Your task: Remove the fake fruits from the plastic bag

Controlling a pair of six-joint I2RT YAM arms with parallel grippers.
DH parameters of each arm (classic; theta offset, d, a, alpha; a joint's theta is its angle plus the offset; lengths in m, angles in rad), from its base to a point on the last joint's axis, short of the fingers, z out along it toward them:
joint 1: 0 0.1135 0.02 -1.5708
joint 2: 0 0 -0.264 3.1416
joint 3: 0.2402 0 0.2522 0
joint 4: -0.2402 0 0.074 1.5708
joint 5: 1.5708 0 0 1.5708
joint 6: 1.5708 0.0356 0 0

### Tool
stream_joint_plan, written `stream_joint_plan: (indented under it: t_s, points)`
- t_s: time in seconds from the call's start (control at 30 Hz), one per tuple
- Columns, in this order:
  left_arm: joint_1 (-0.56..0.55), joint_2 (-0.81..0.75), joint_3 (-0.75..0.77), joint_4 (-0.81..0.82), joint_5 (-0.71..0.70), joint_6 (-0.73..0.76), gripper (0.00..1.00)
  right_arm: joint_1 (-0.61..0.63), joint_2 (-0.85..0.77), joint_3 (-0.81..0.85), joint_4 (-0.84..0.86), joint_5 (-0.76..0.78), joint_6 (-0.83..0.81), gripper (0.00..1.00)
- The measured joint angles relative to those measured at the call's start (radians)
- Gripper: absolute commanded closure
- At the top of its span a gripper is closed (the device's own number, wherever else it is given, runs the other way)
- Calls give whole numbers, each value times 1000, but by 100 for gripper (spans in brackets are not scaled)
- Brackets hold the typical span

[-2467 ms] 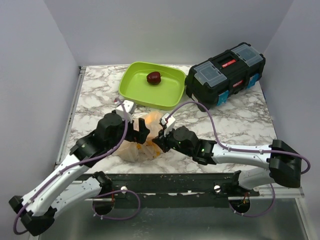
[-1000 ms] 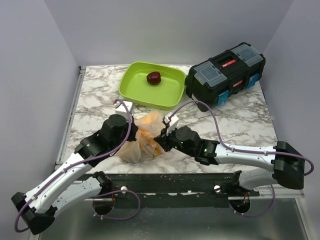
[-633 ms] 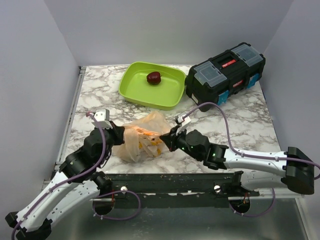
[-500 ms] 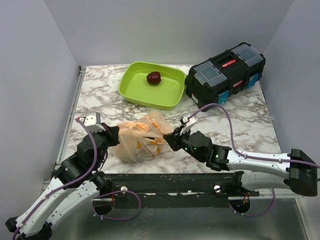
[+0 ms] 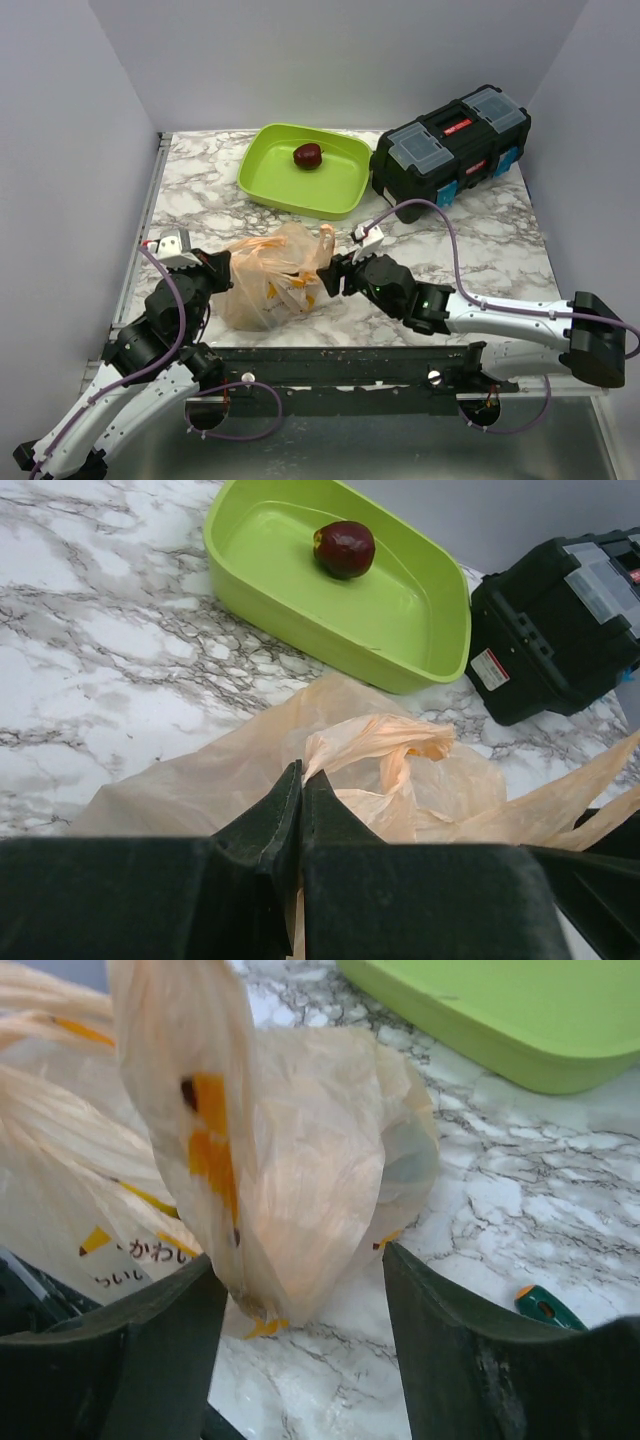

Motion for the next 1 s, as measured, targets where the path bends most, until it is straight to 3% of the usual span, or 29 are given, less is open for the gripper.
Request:
stream_joint_plan:
  t_s: [0.07, 0.13, 0.3, 0.37, 0.47, 0.53, 0.63, 0.73, 0.87, 1.0]
  points:
    - [0, 0, -1, 4, 10, 7, 100, 0, 2, 27, -14, 40, 10, 32]
    - [0, 0, -1, 6, 20, 11, 100, -5, -3, 38, -21, 73, 21, 25]
    - [0, 3, -1, 5, 28, 15, 100, -48, -26, 38, -32, 90, 34, 24]
    - [0, 5, -1, 5, 32, 17, 100, -76, -32, 39, -32, 82, 34, 28]
    - [0, 7, -1, 4, 43, 20, 100, -114, -32, 46, -35, 45, 40, 44]
    - [0, 10, 0, 3, 51, 23, 91, -132, -33, 50, -35, 20, 44, 59]
    - [0, 26, 11, -4, 76, 34, 62, -134, -37, 50, -35, -30, 43, 78]
    - [0, 51, 34, -8, 107, 53, 40, -134, -43, 50, -35, -71, 42, 93]
    - [1, 93, 91, -14, 157, 95, 20, -134, -59, 50, -35, -117, 41, 99]
    - [1, 166, 183, -26, 219, 149, 13, -134, -68, 49, -33, -142, 41, 99]
